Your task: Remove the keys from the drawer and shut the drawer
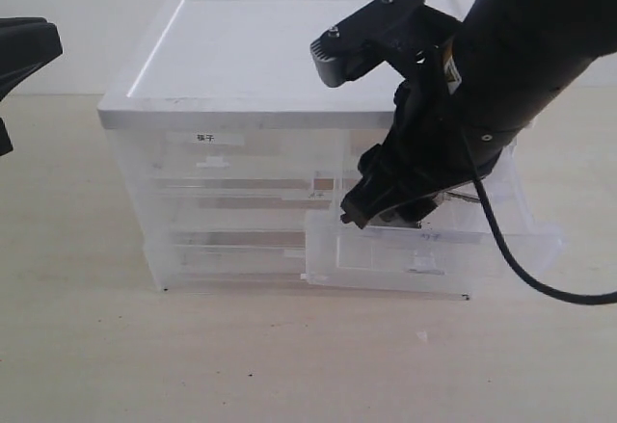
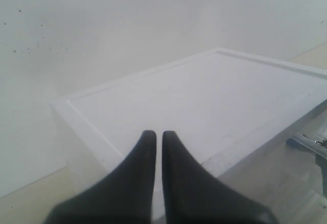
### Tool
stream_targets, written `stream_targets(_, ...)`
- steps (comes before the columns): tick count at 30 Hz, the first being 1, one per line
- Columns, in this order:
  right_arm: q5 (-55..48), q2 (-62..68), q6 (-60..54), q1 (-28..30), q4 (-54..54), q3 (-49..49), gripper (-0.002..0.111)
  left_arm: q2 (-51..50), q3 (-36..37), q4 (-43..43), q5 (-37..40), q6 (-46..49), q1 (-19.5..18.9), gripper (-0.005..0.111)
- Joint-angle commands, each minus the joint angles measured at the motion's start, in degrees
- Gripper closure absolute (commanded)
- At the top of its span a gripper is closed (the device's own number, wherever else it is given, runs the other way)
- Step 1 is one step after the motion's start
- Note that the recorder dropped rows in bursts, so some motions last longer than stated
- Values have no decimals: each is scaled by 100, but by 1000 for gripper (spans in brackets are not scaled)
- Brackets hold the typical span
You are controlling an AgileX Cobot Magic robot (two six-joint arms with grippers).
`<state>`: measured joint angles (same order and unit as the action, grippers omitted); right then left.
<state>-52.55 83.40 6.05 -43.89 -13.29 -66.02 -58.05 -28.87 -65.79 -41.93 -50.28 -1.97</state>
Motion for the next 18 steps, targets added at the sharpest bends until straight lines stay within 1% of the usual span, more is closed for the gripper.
stream_targets(1,-20,-100,11,-9,-159,8,50,33,25,87,4,-25,26,102)
stream_targets(18,55,386,110,-9,-149,21,50,33,25,87,4,-25,26,102)
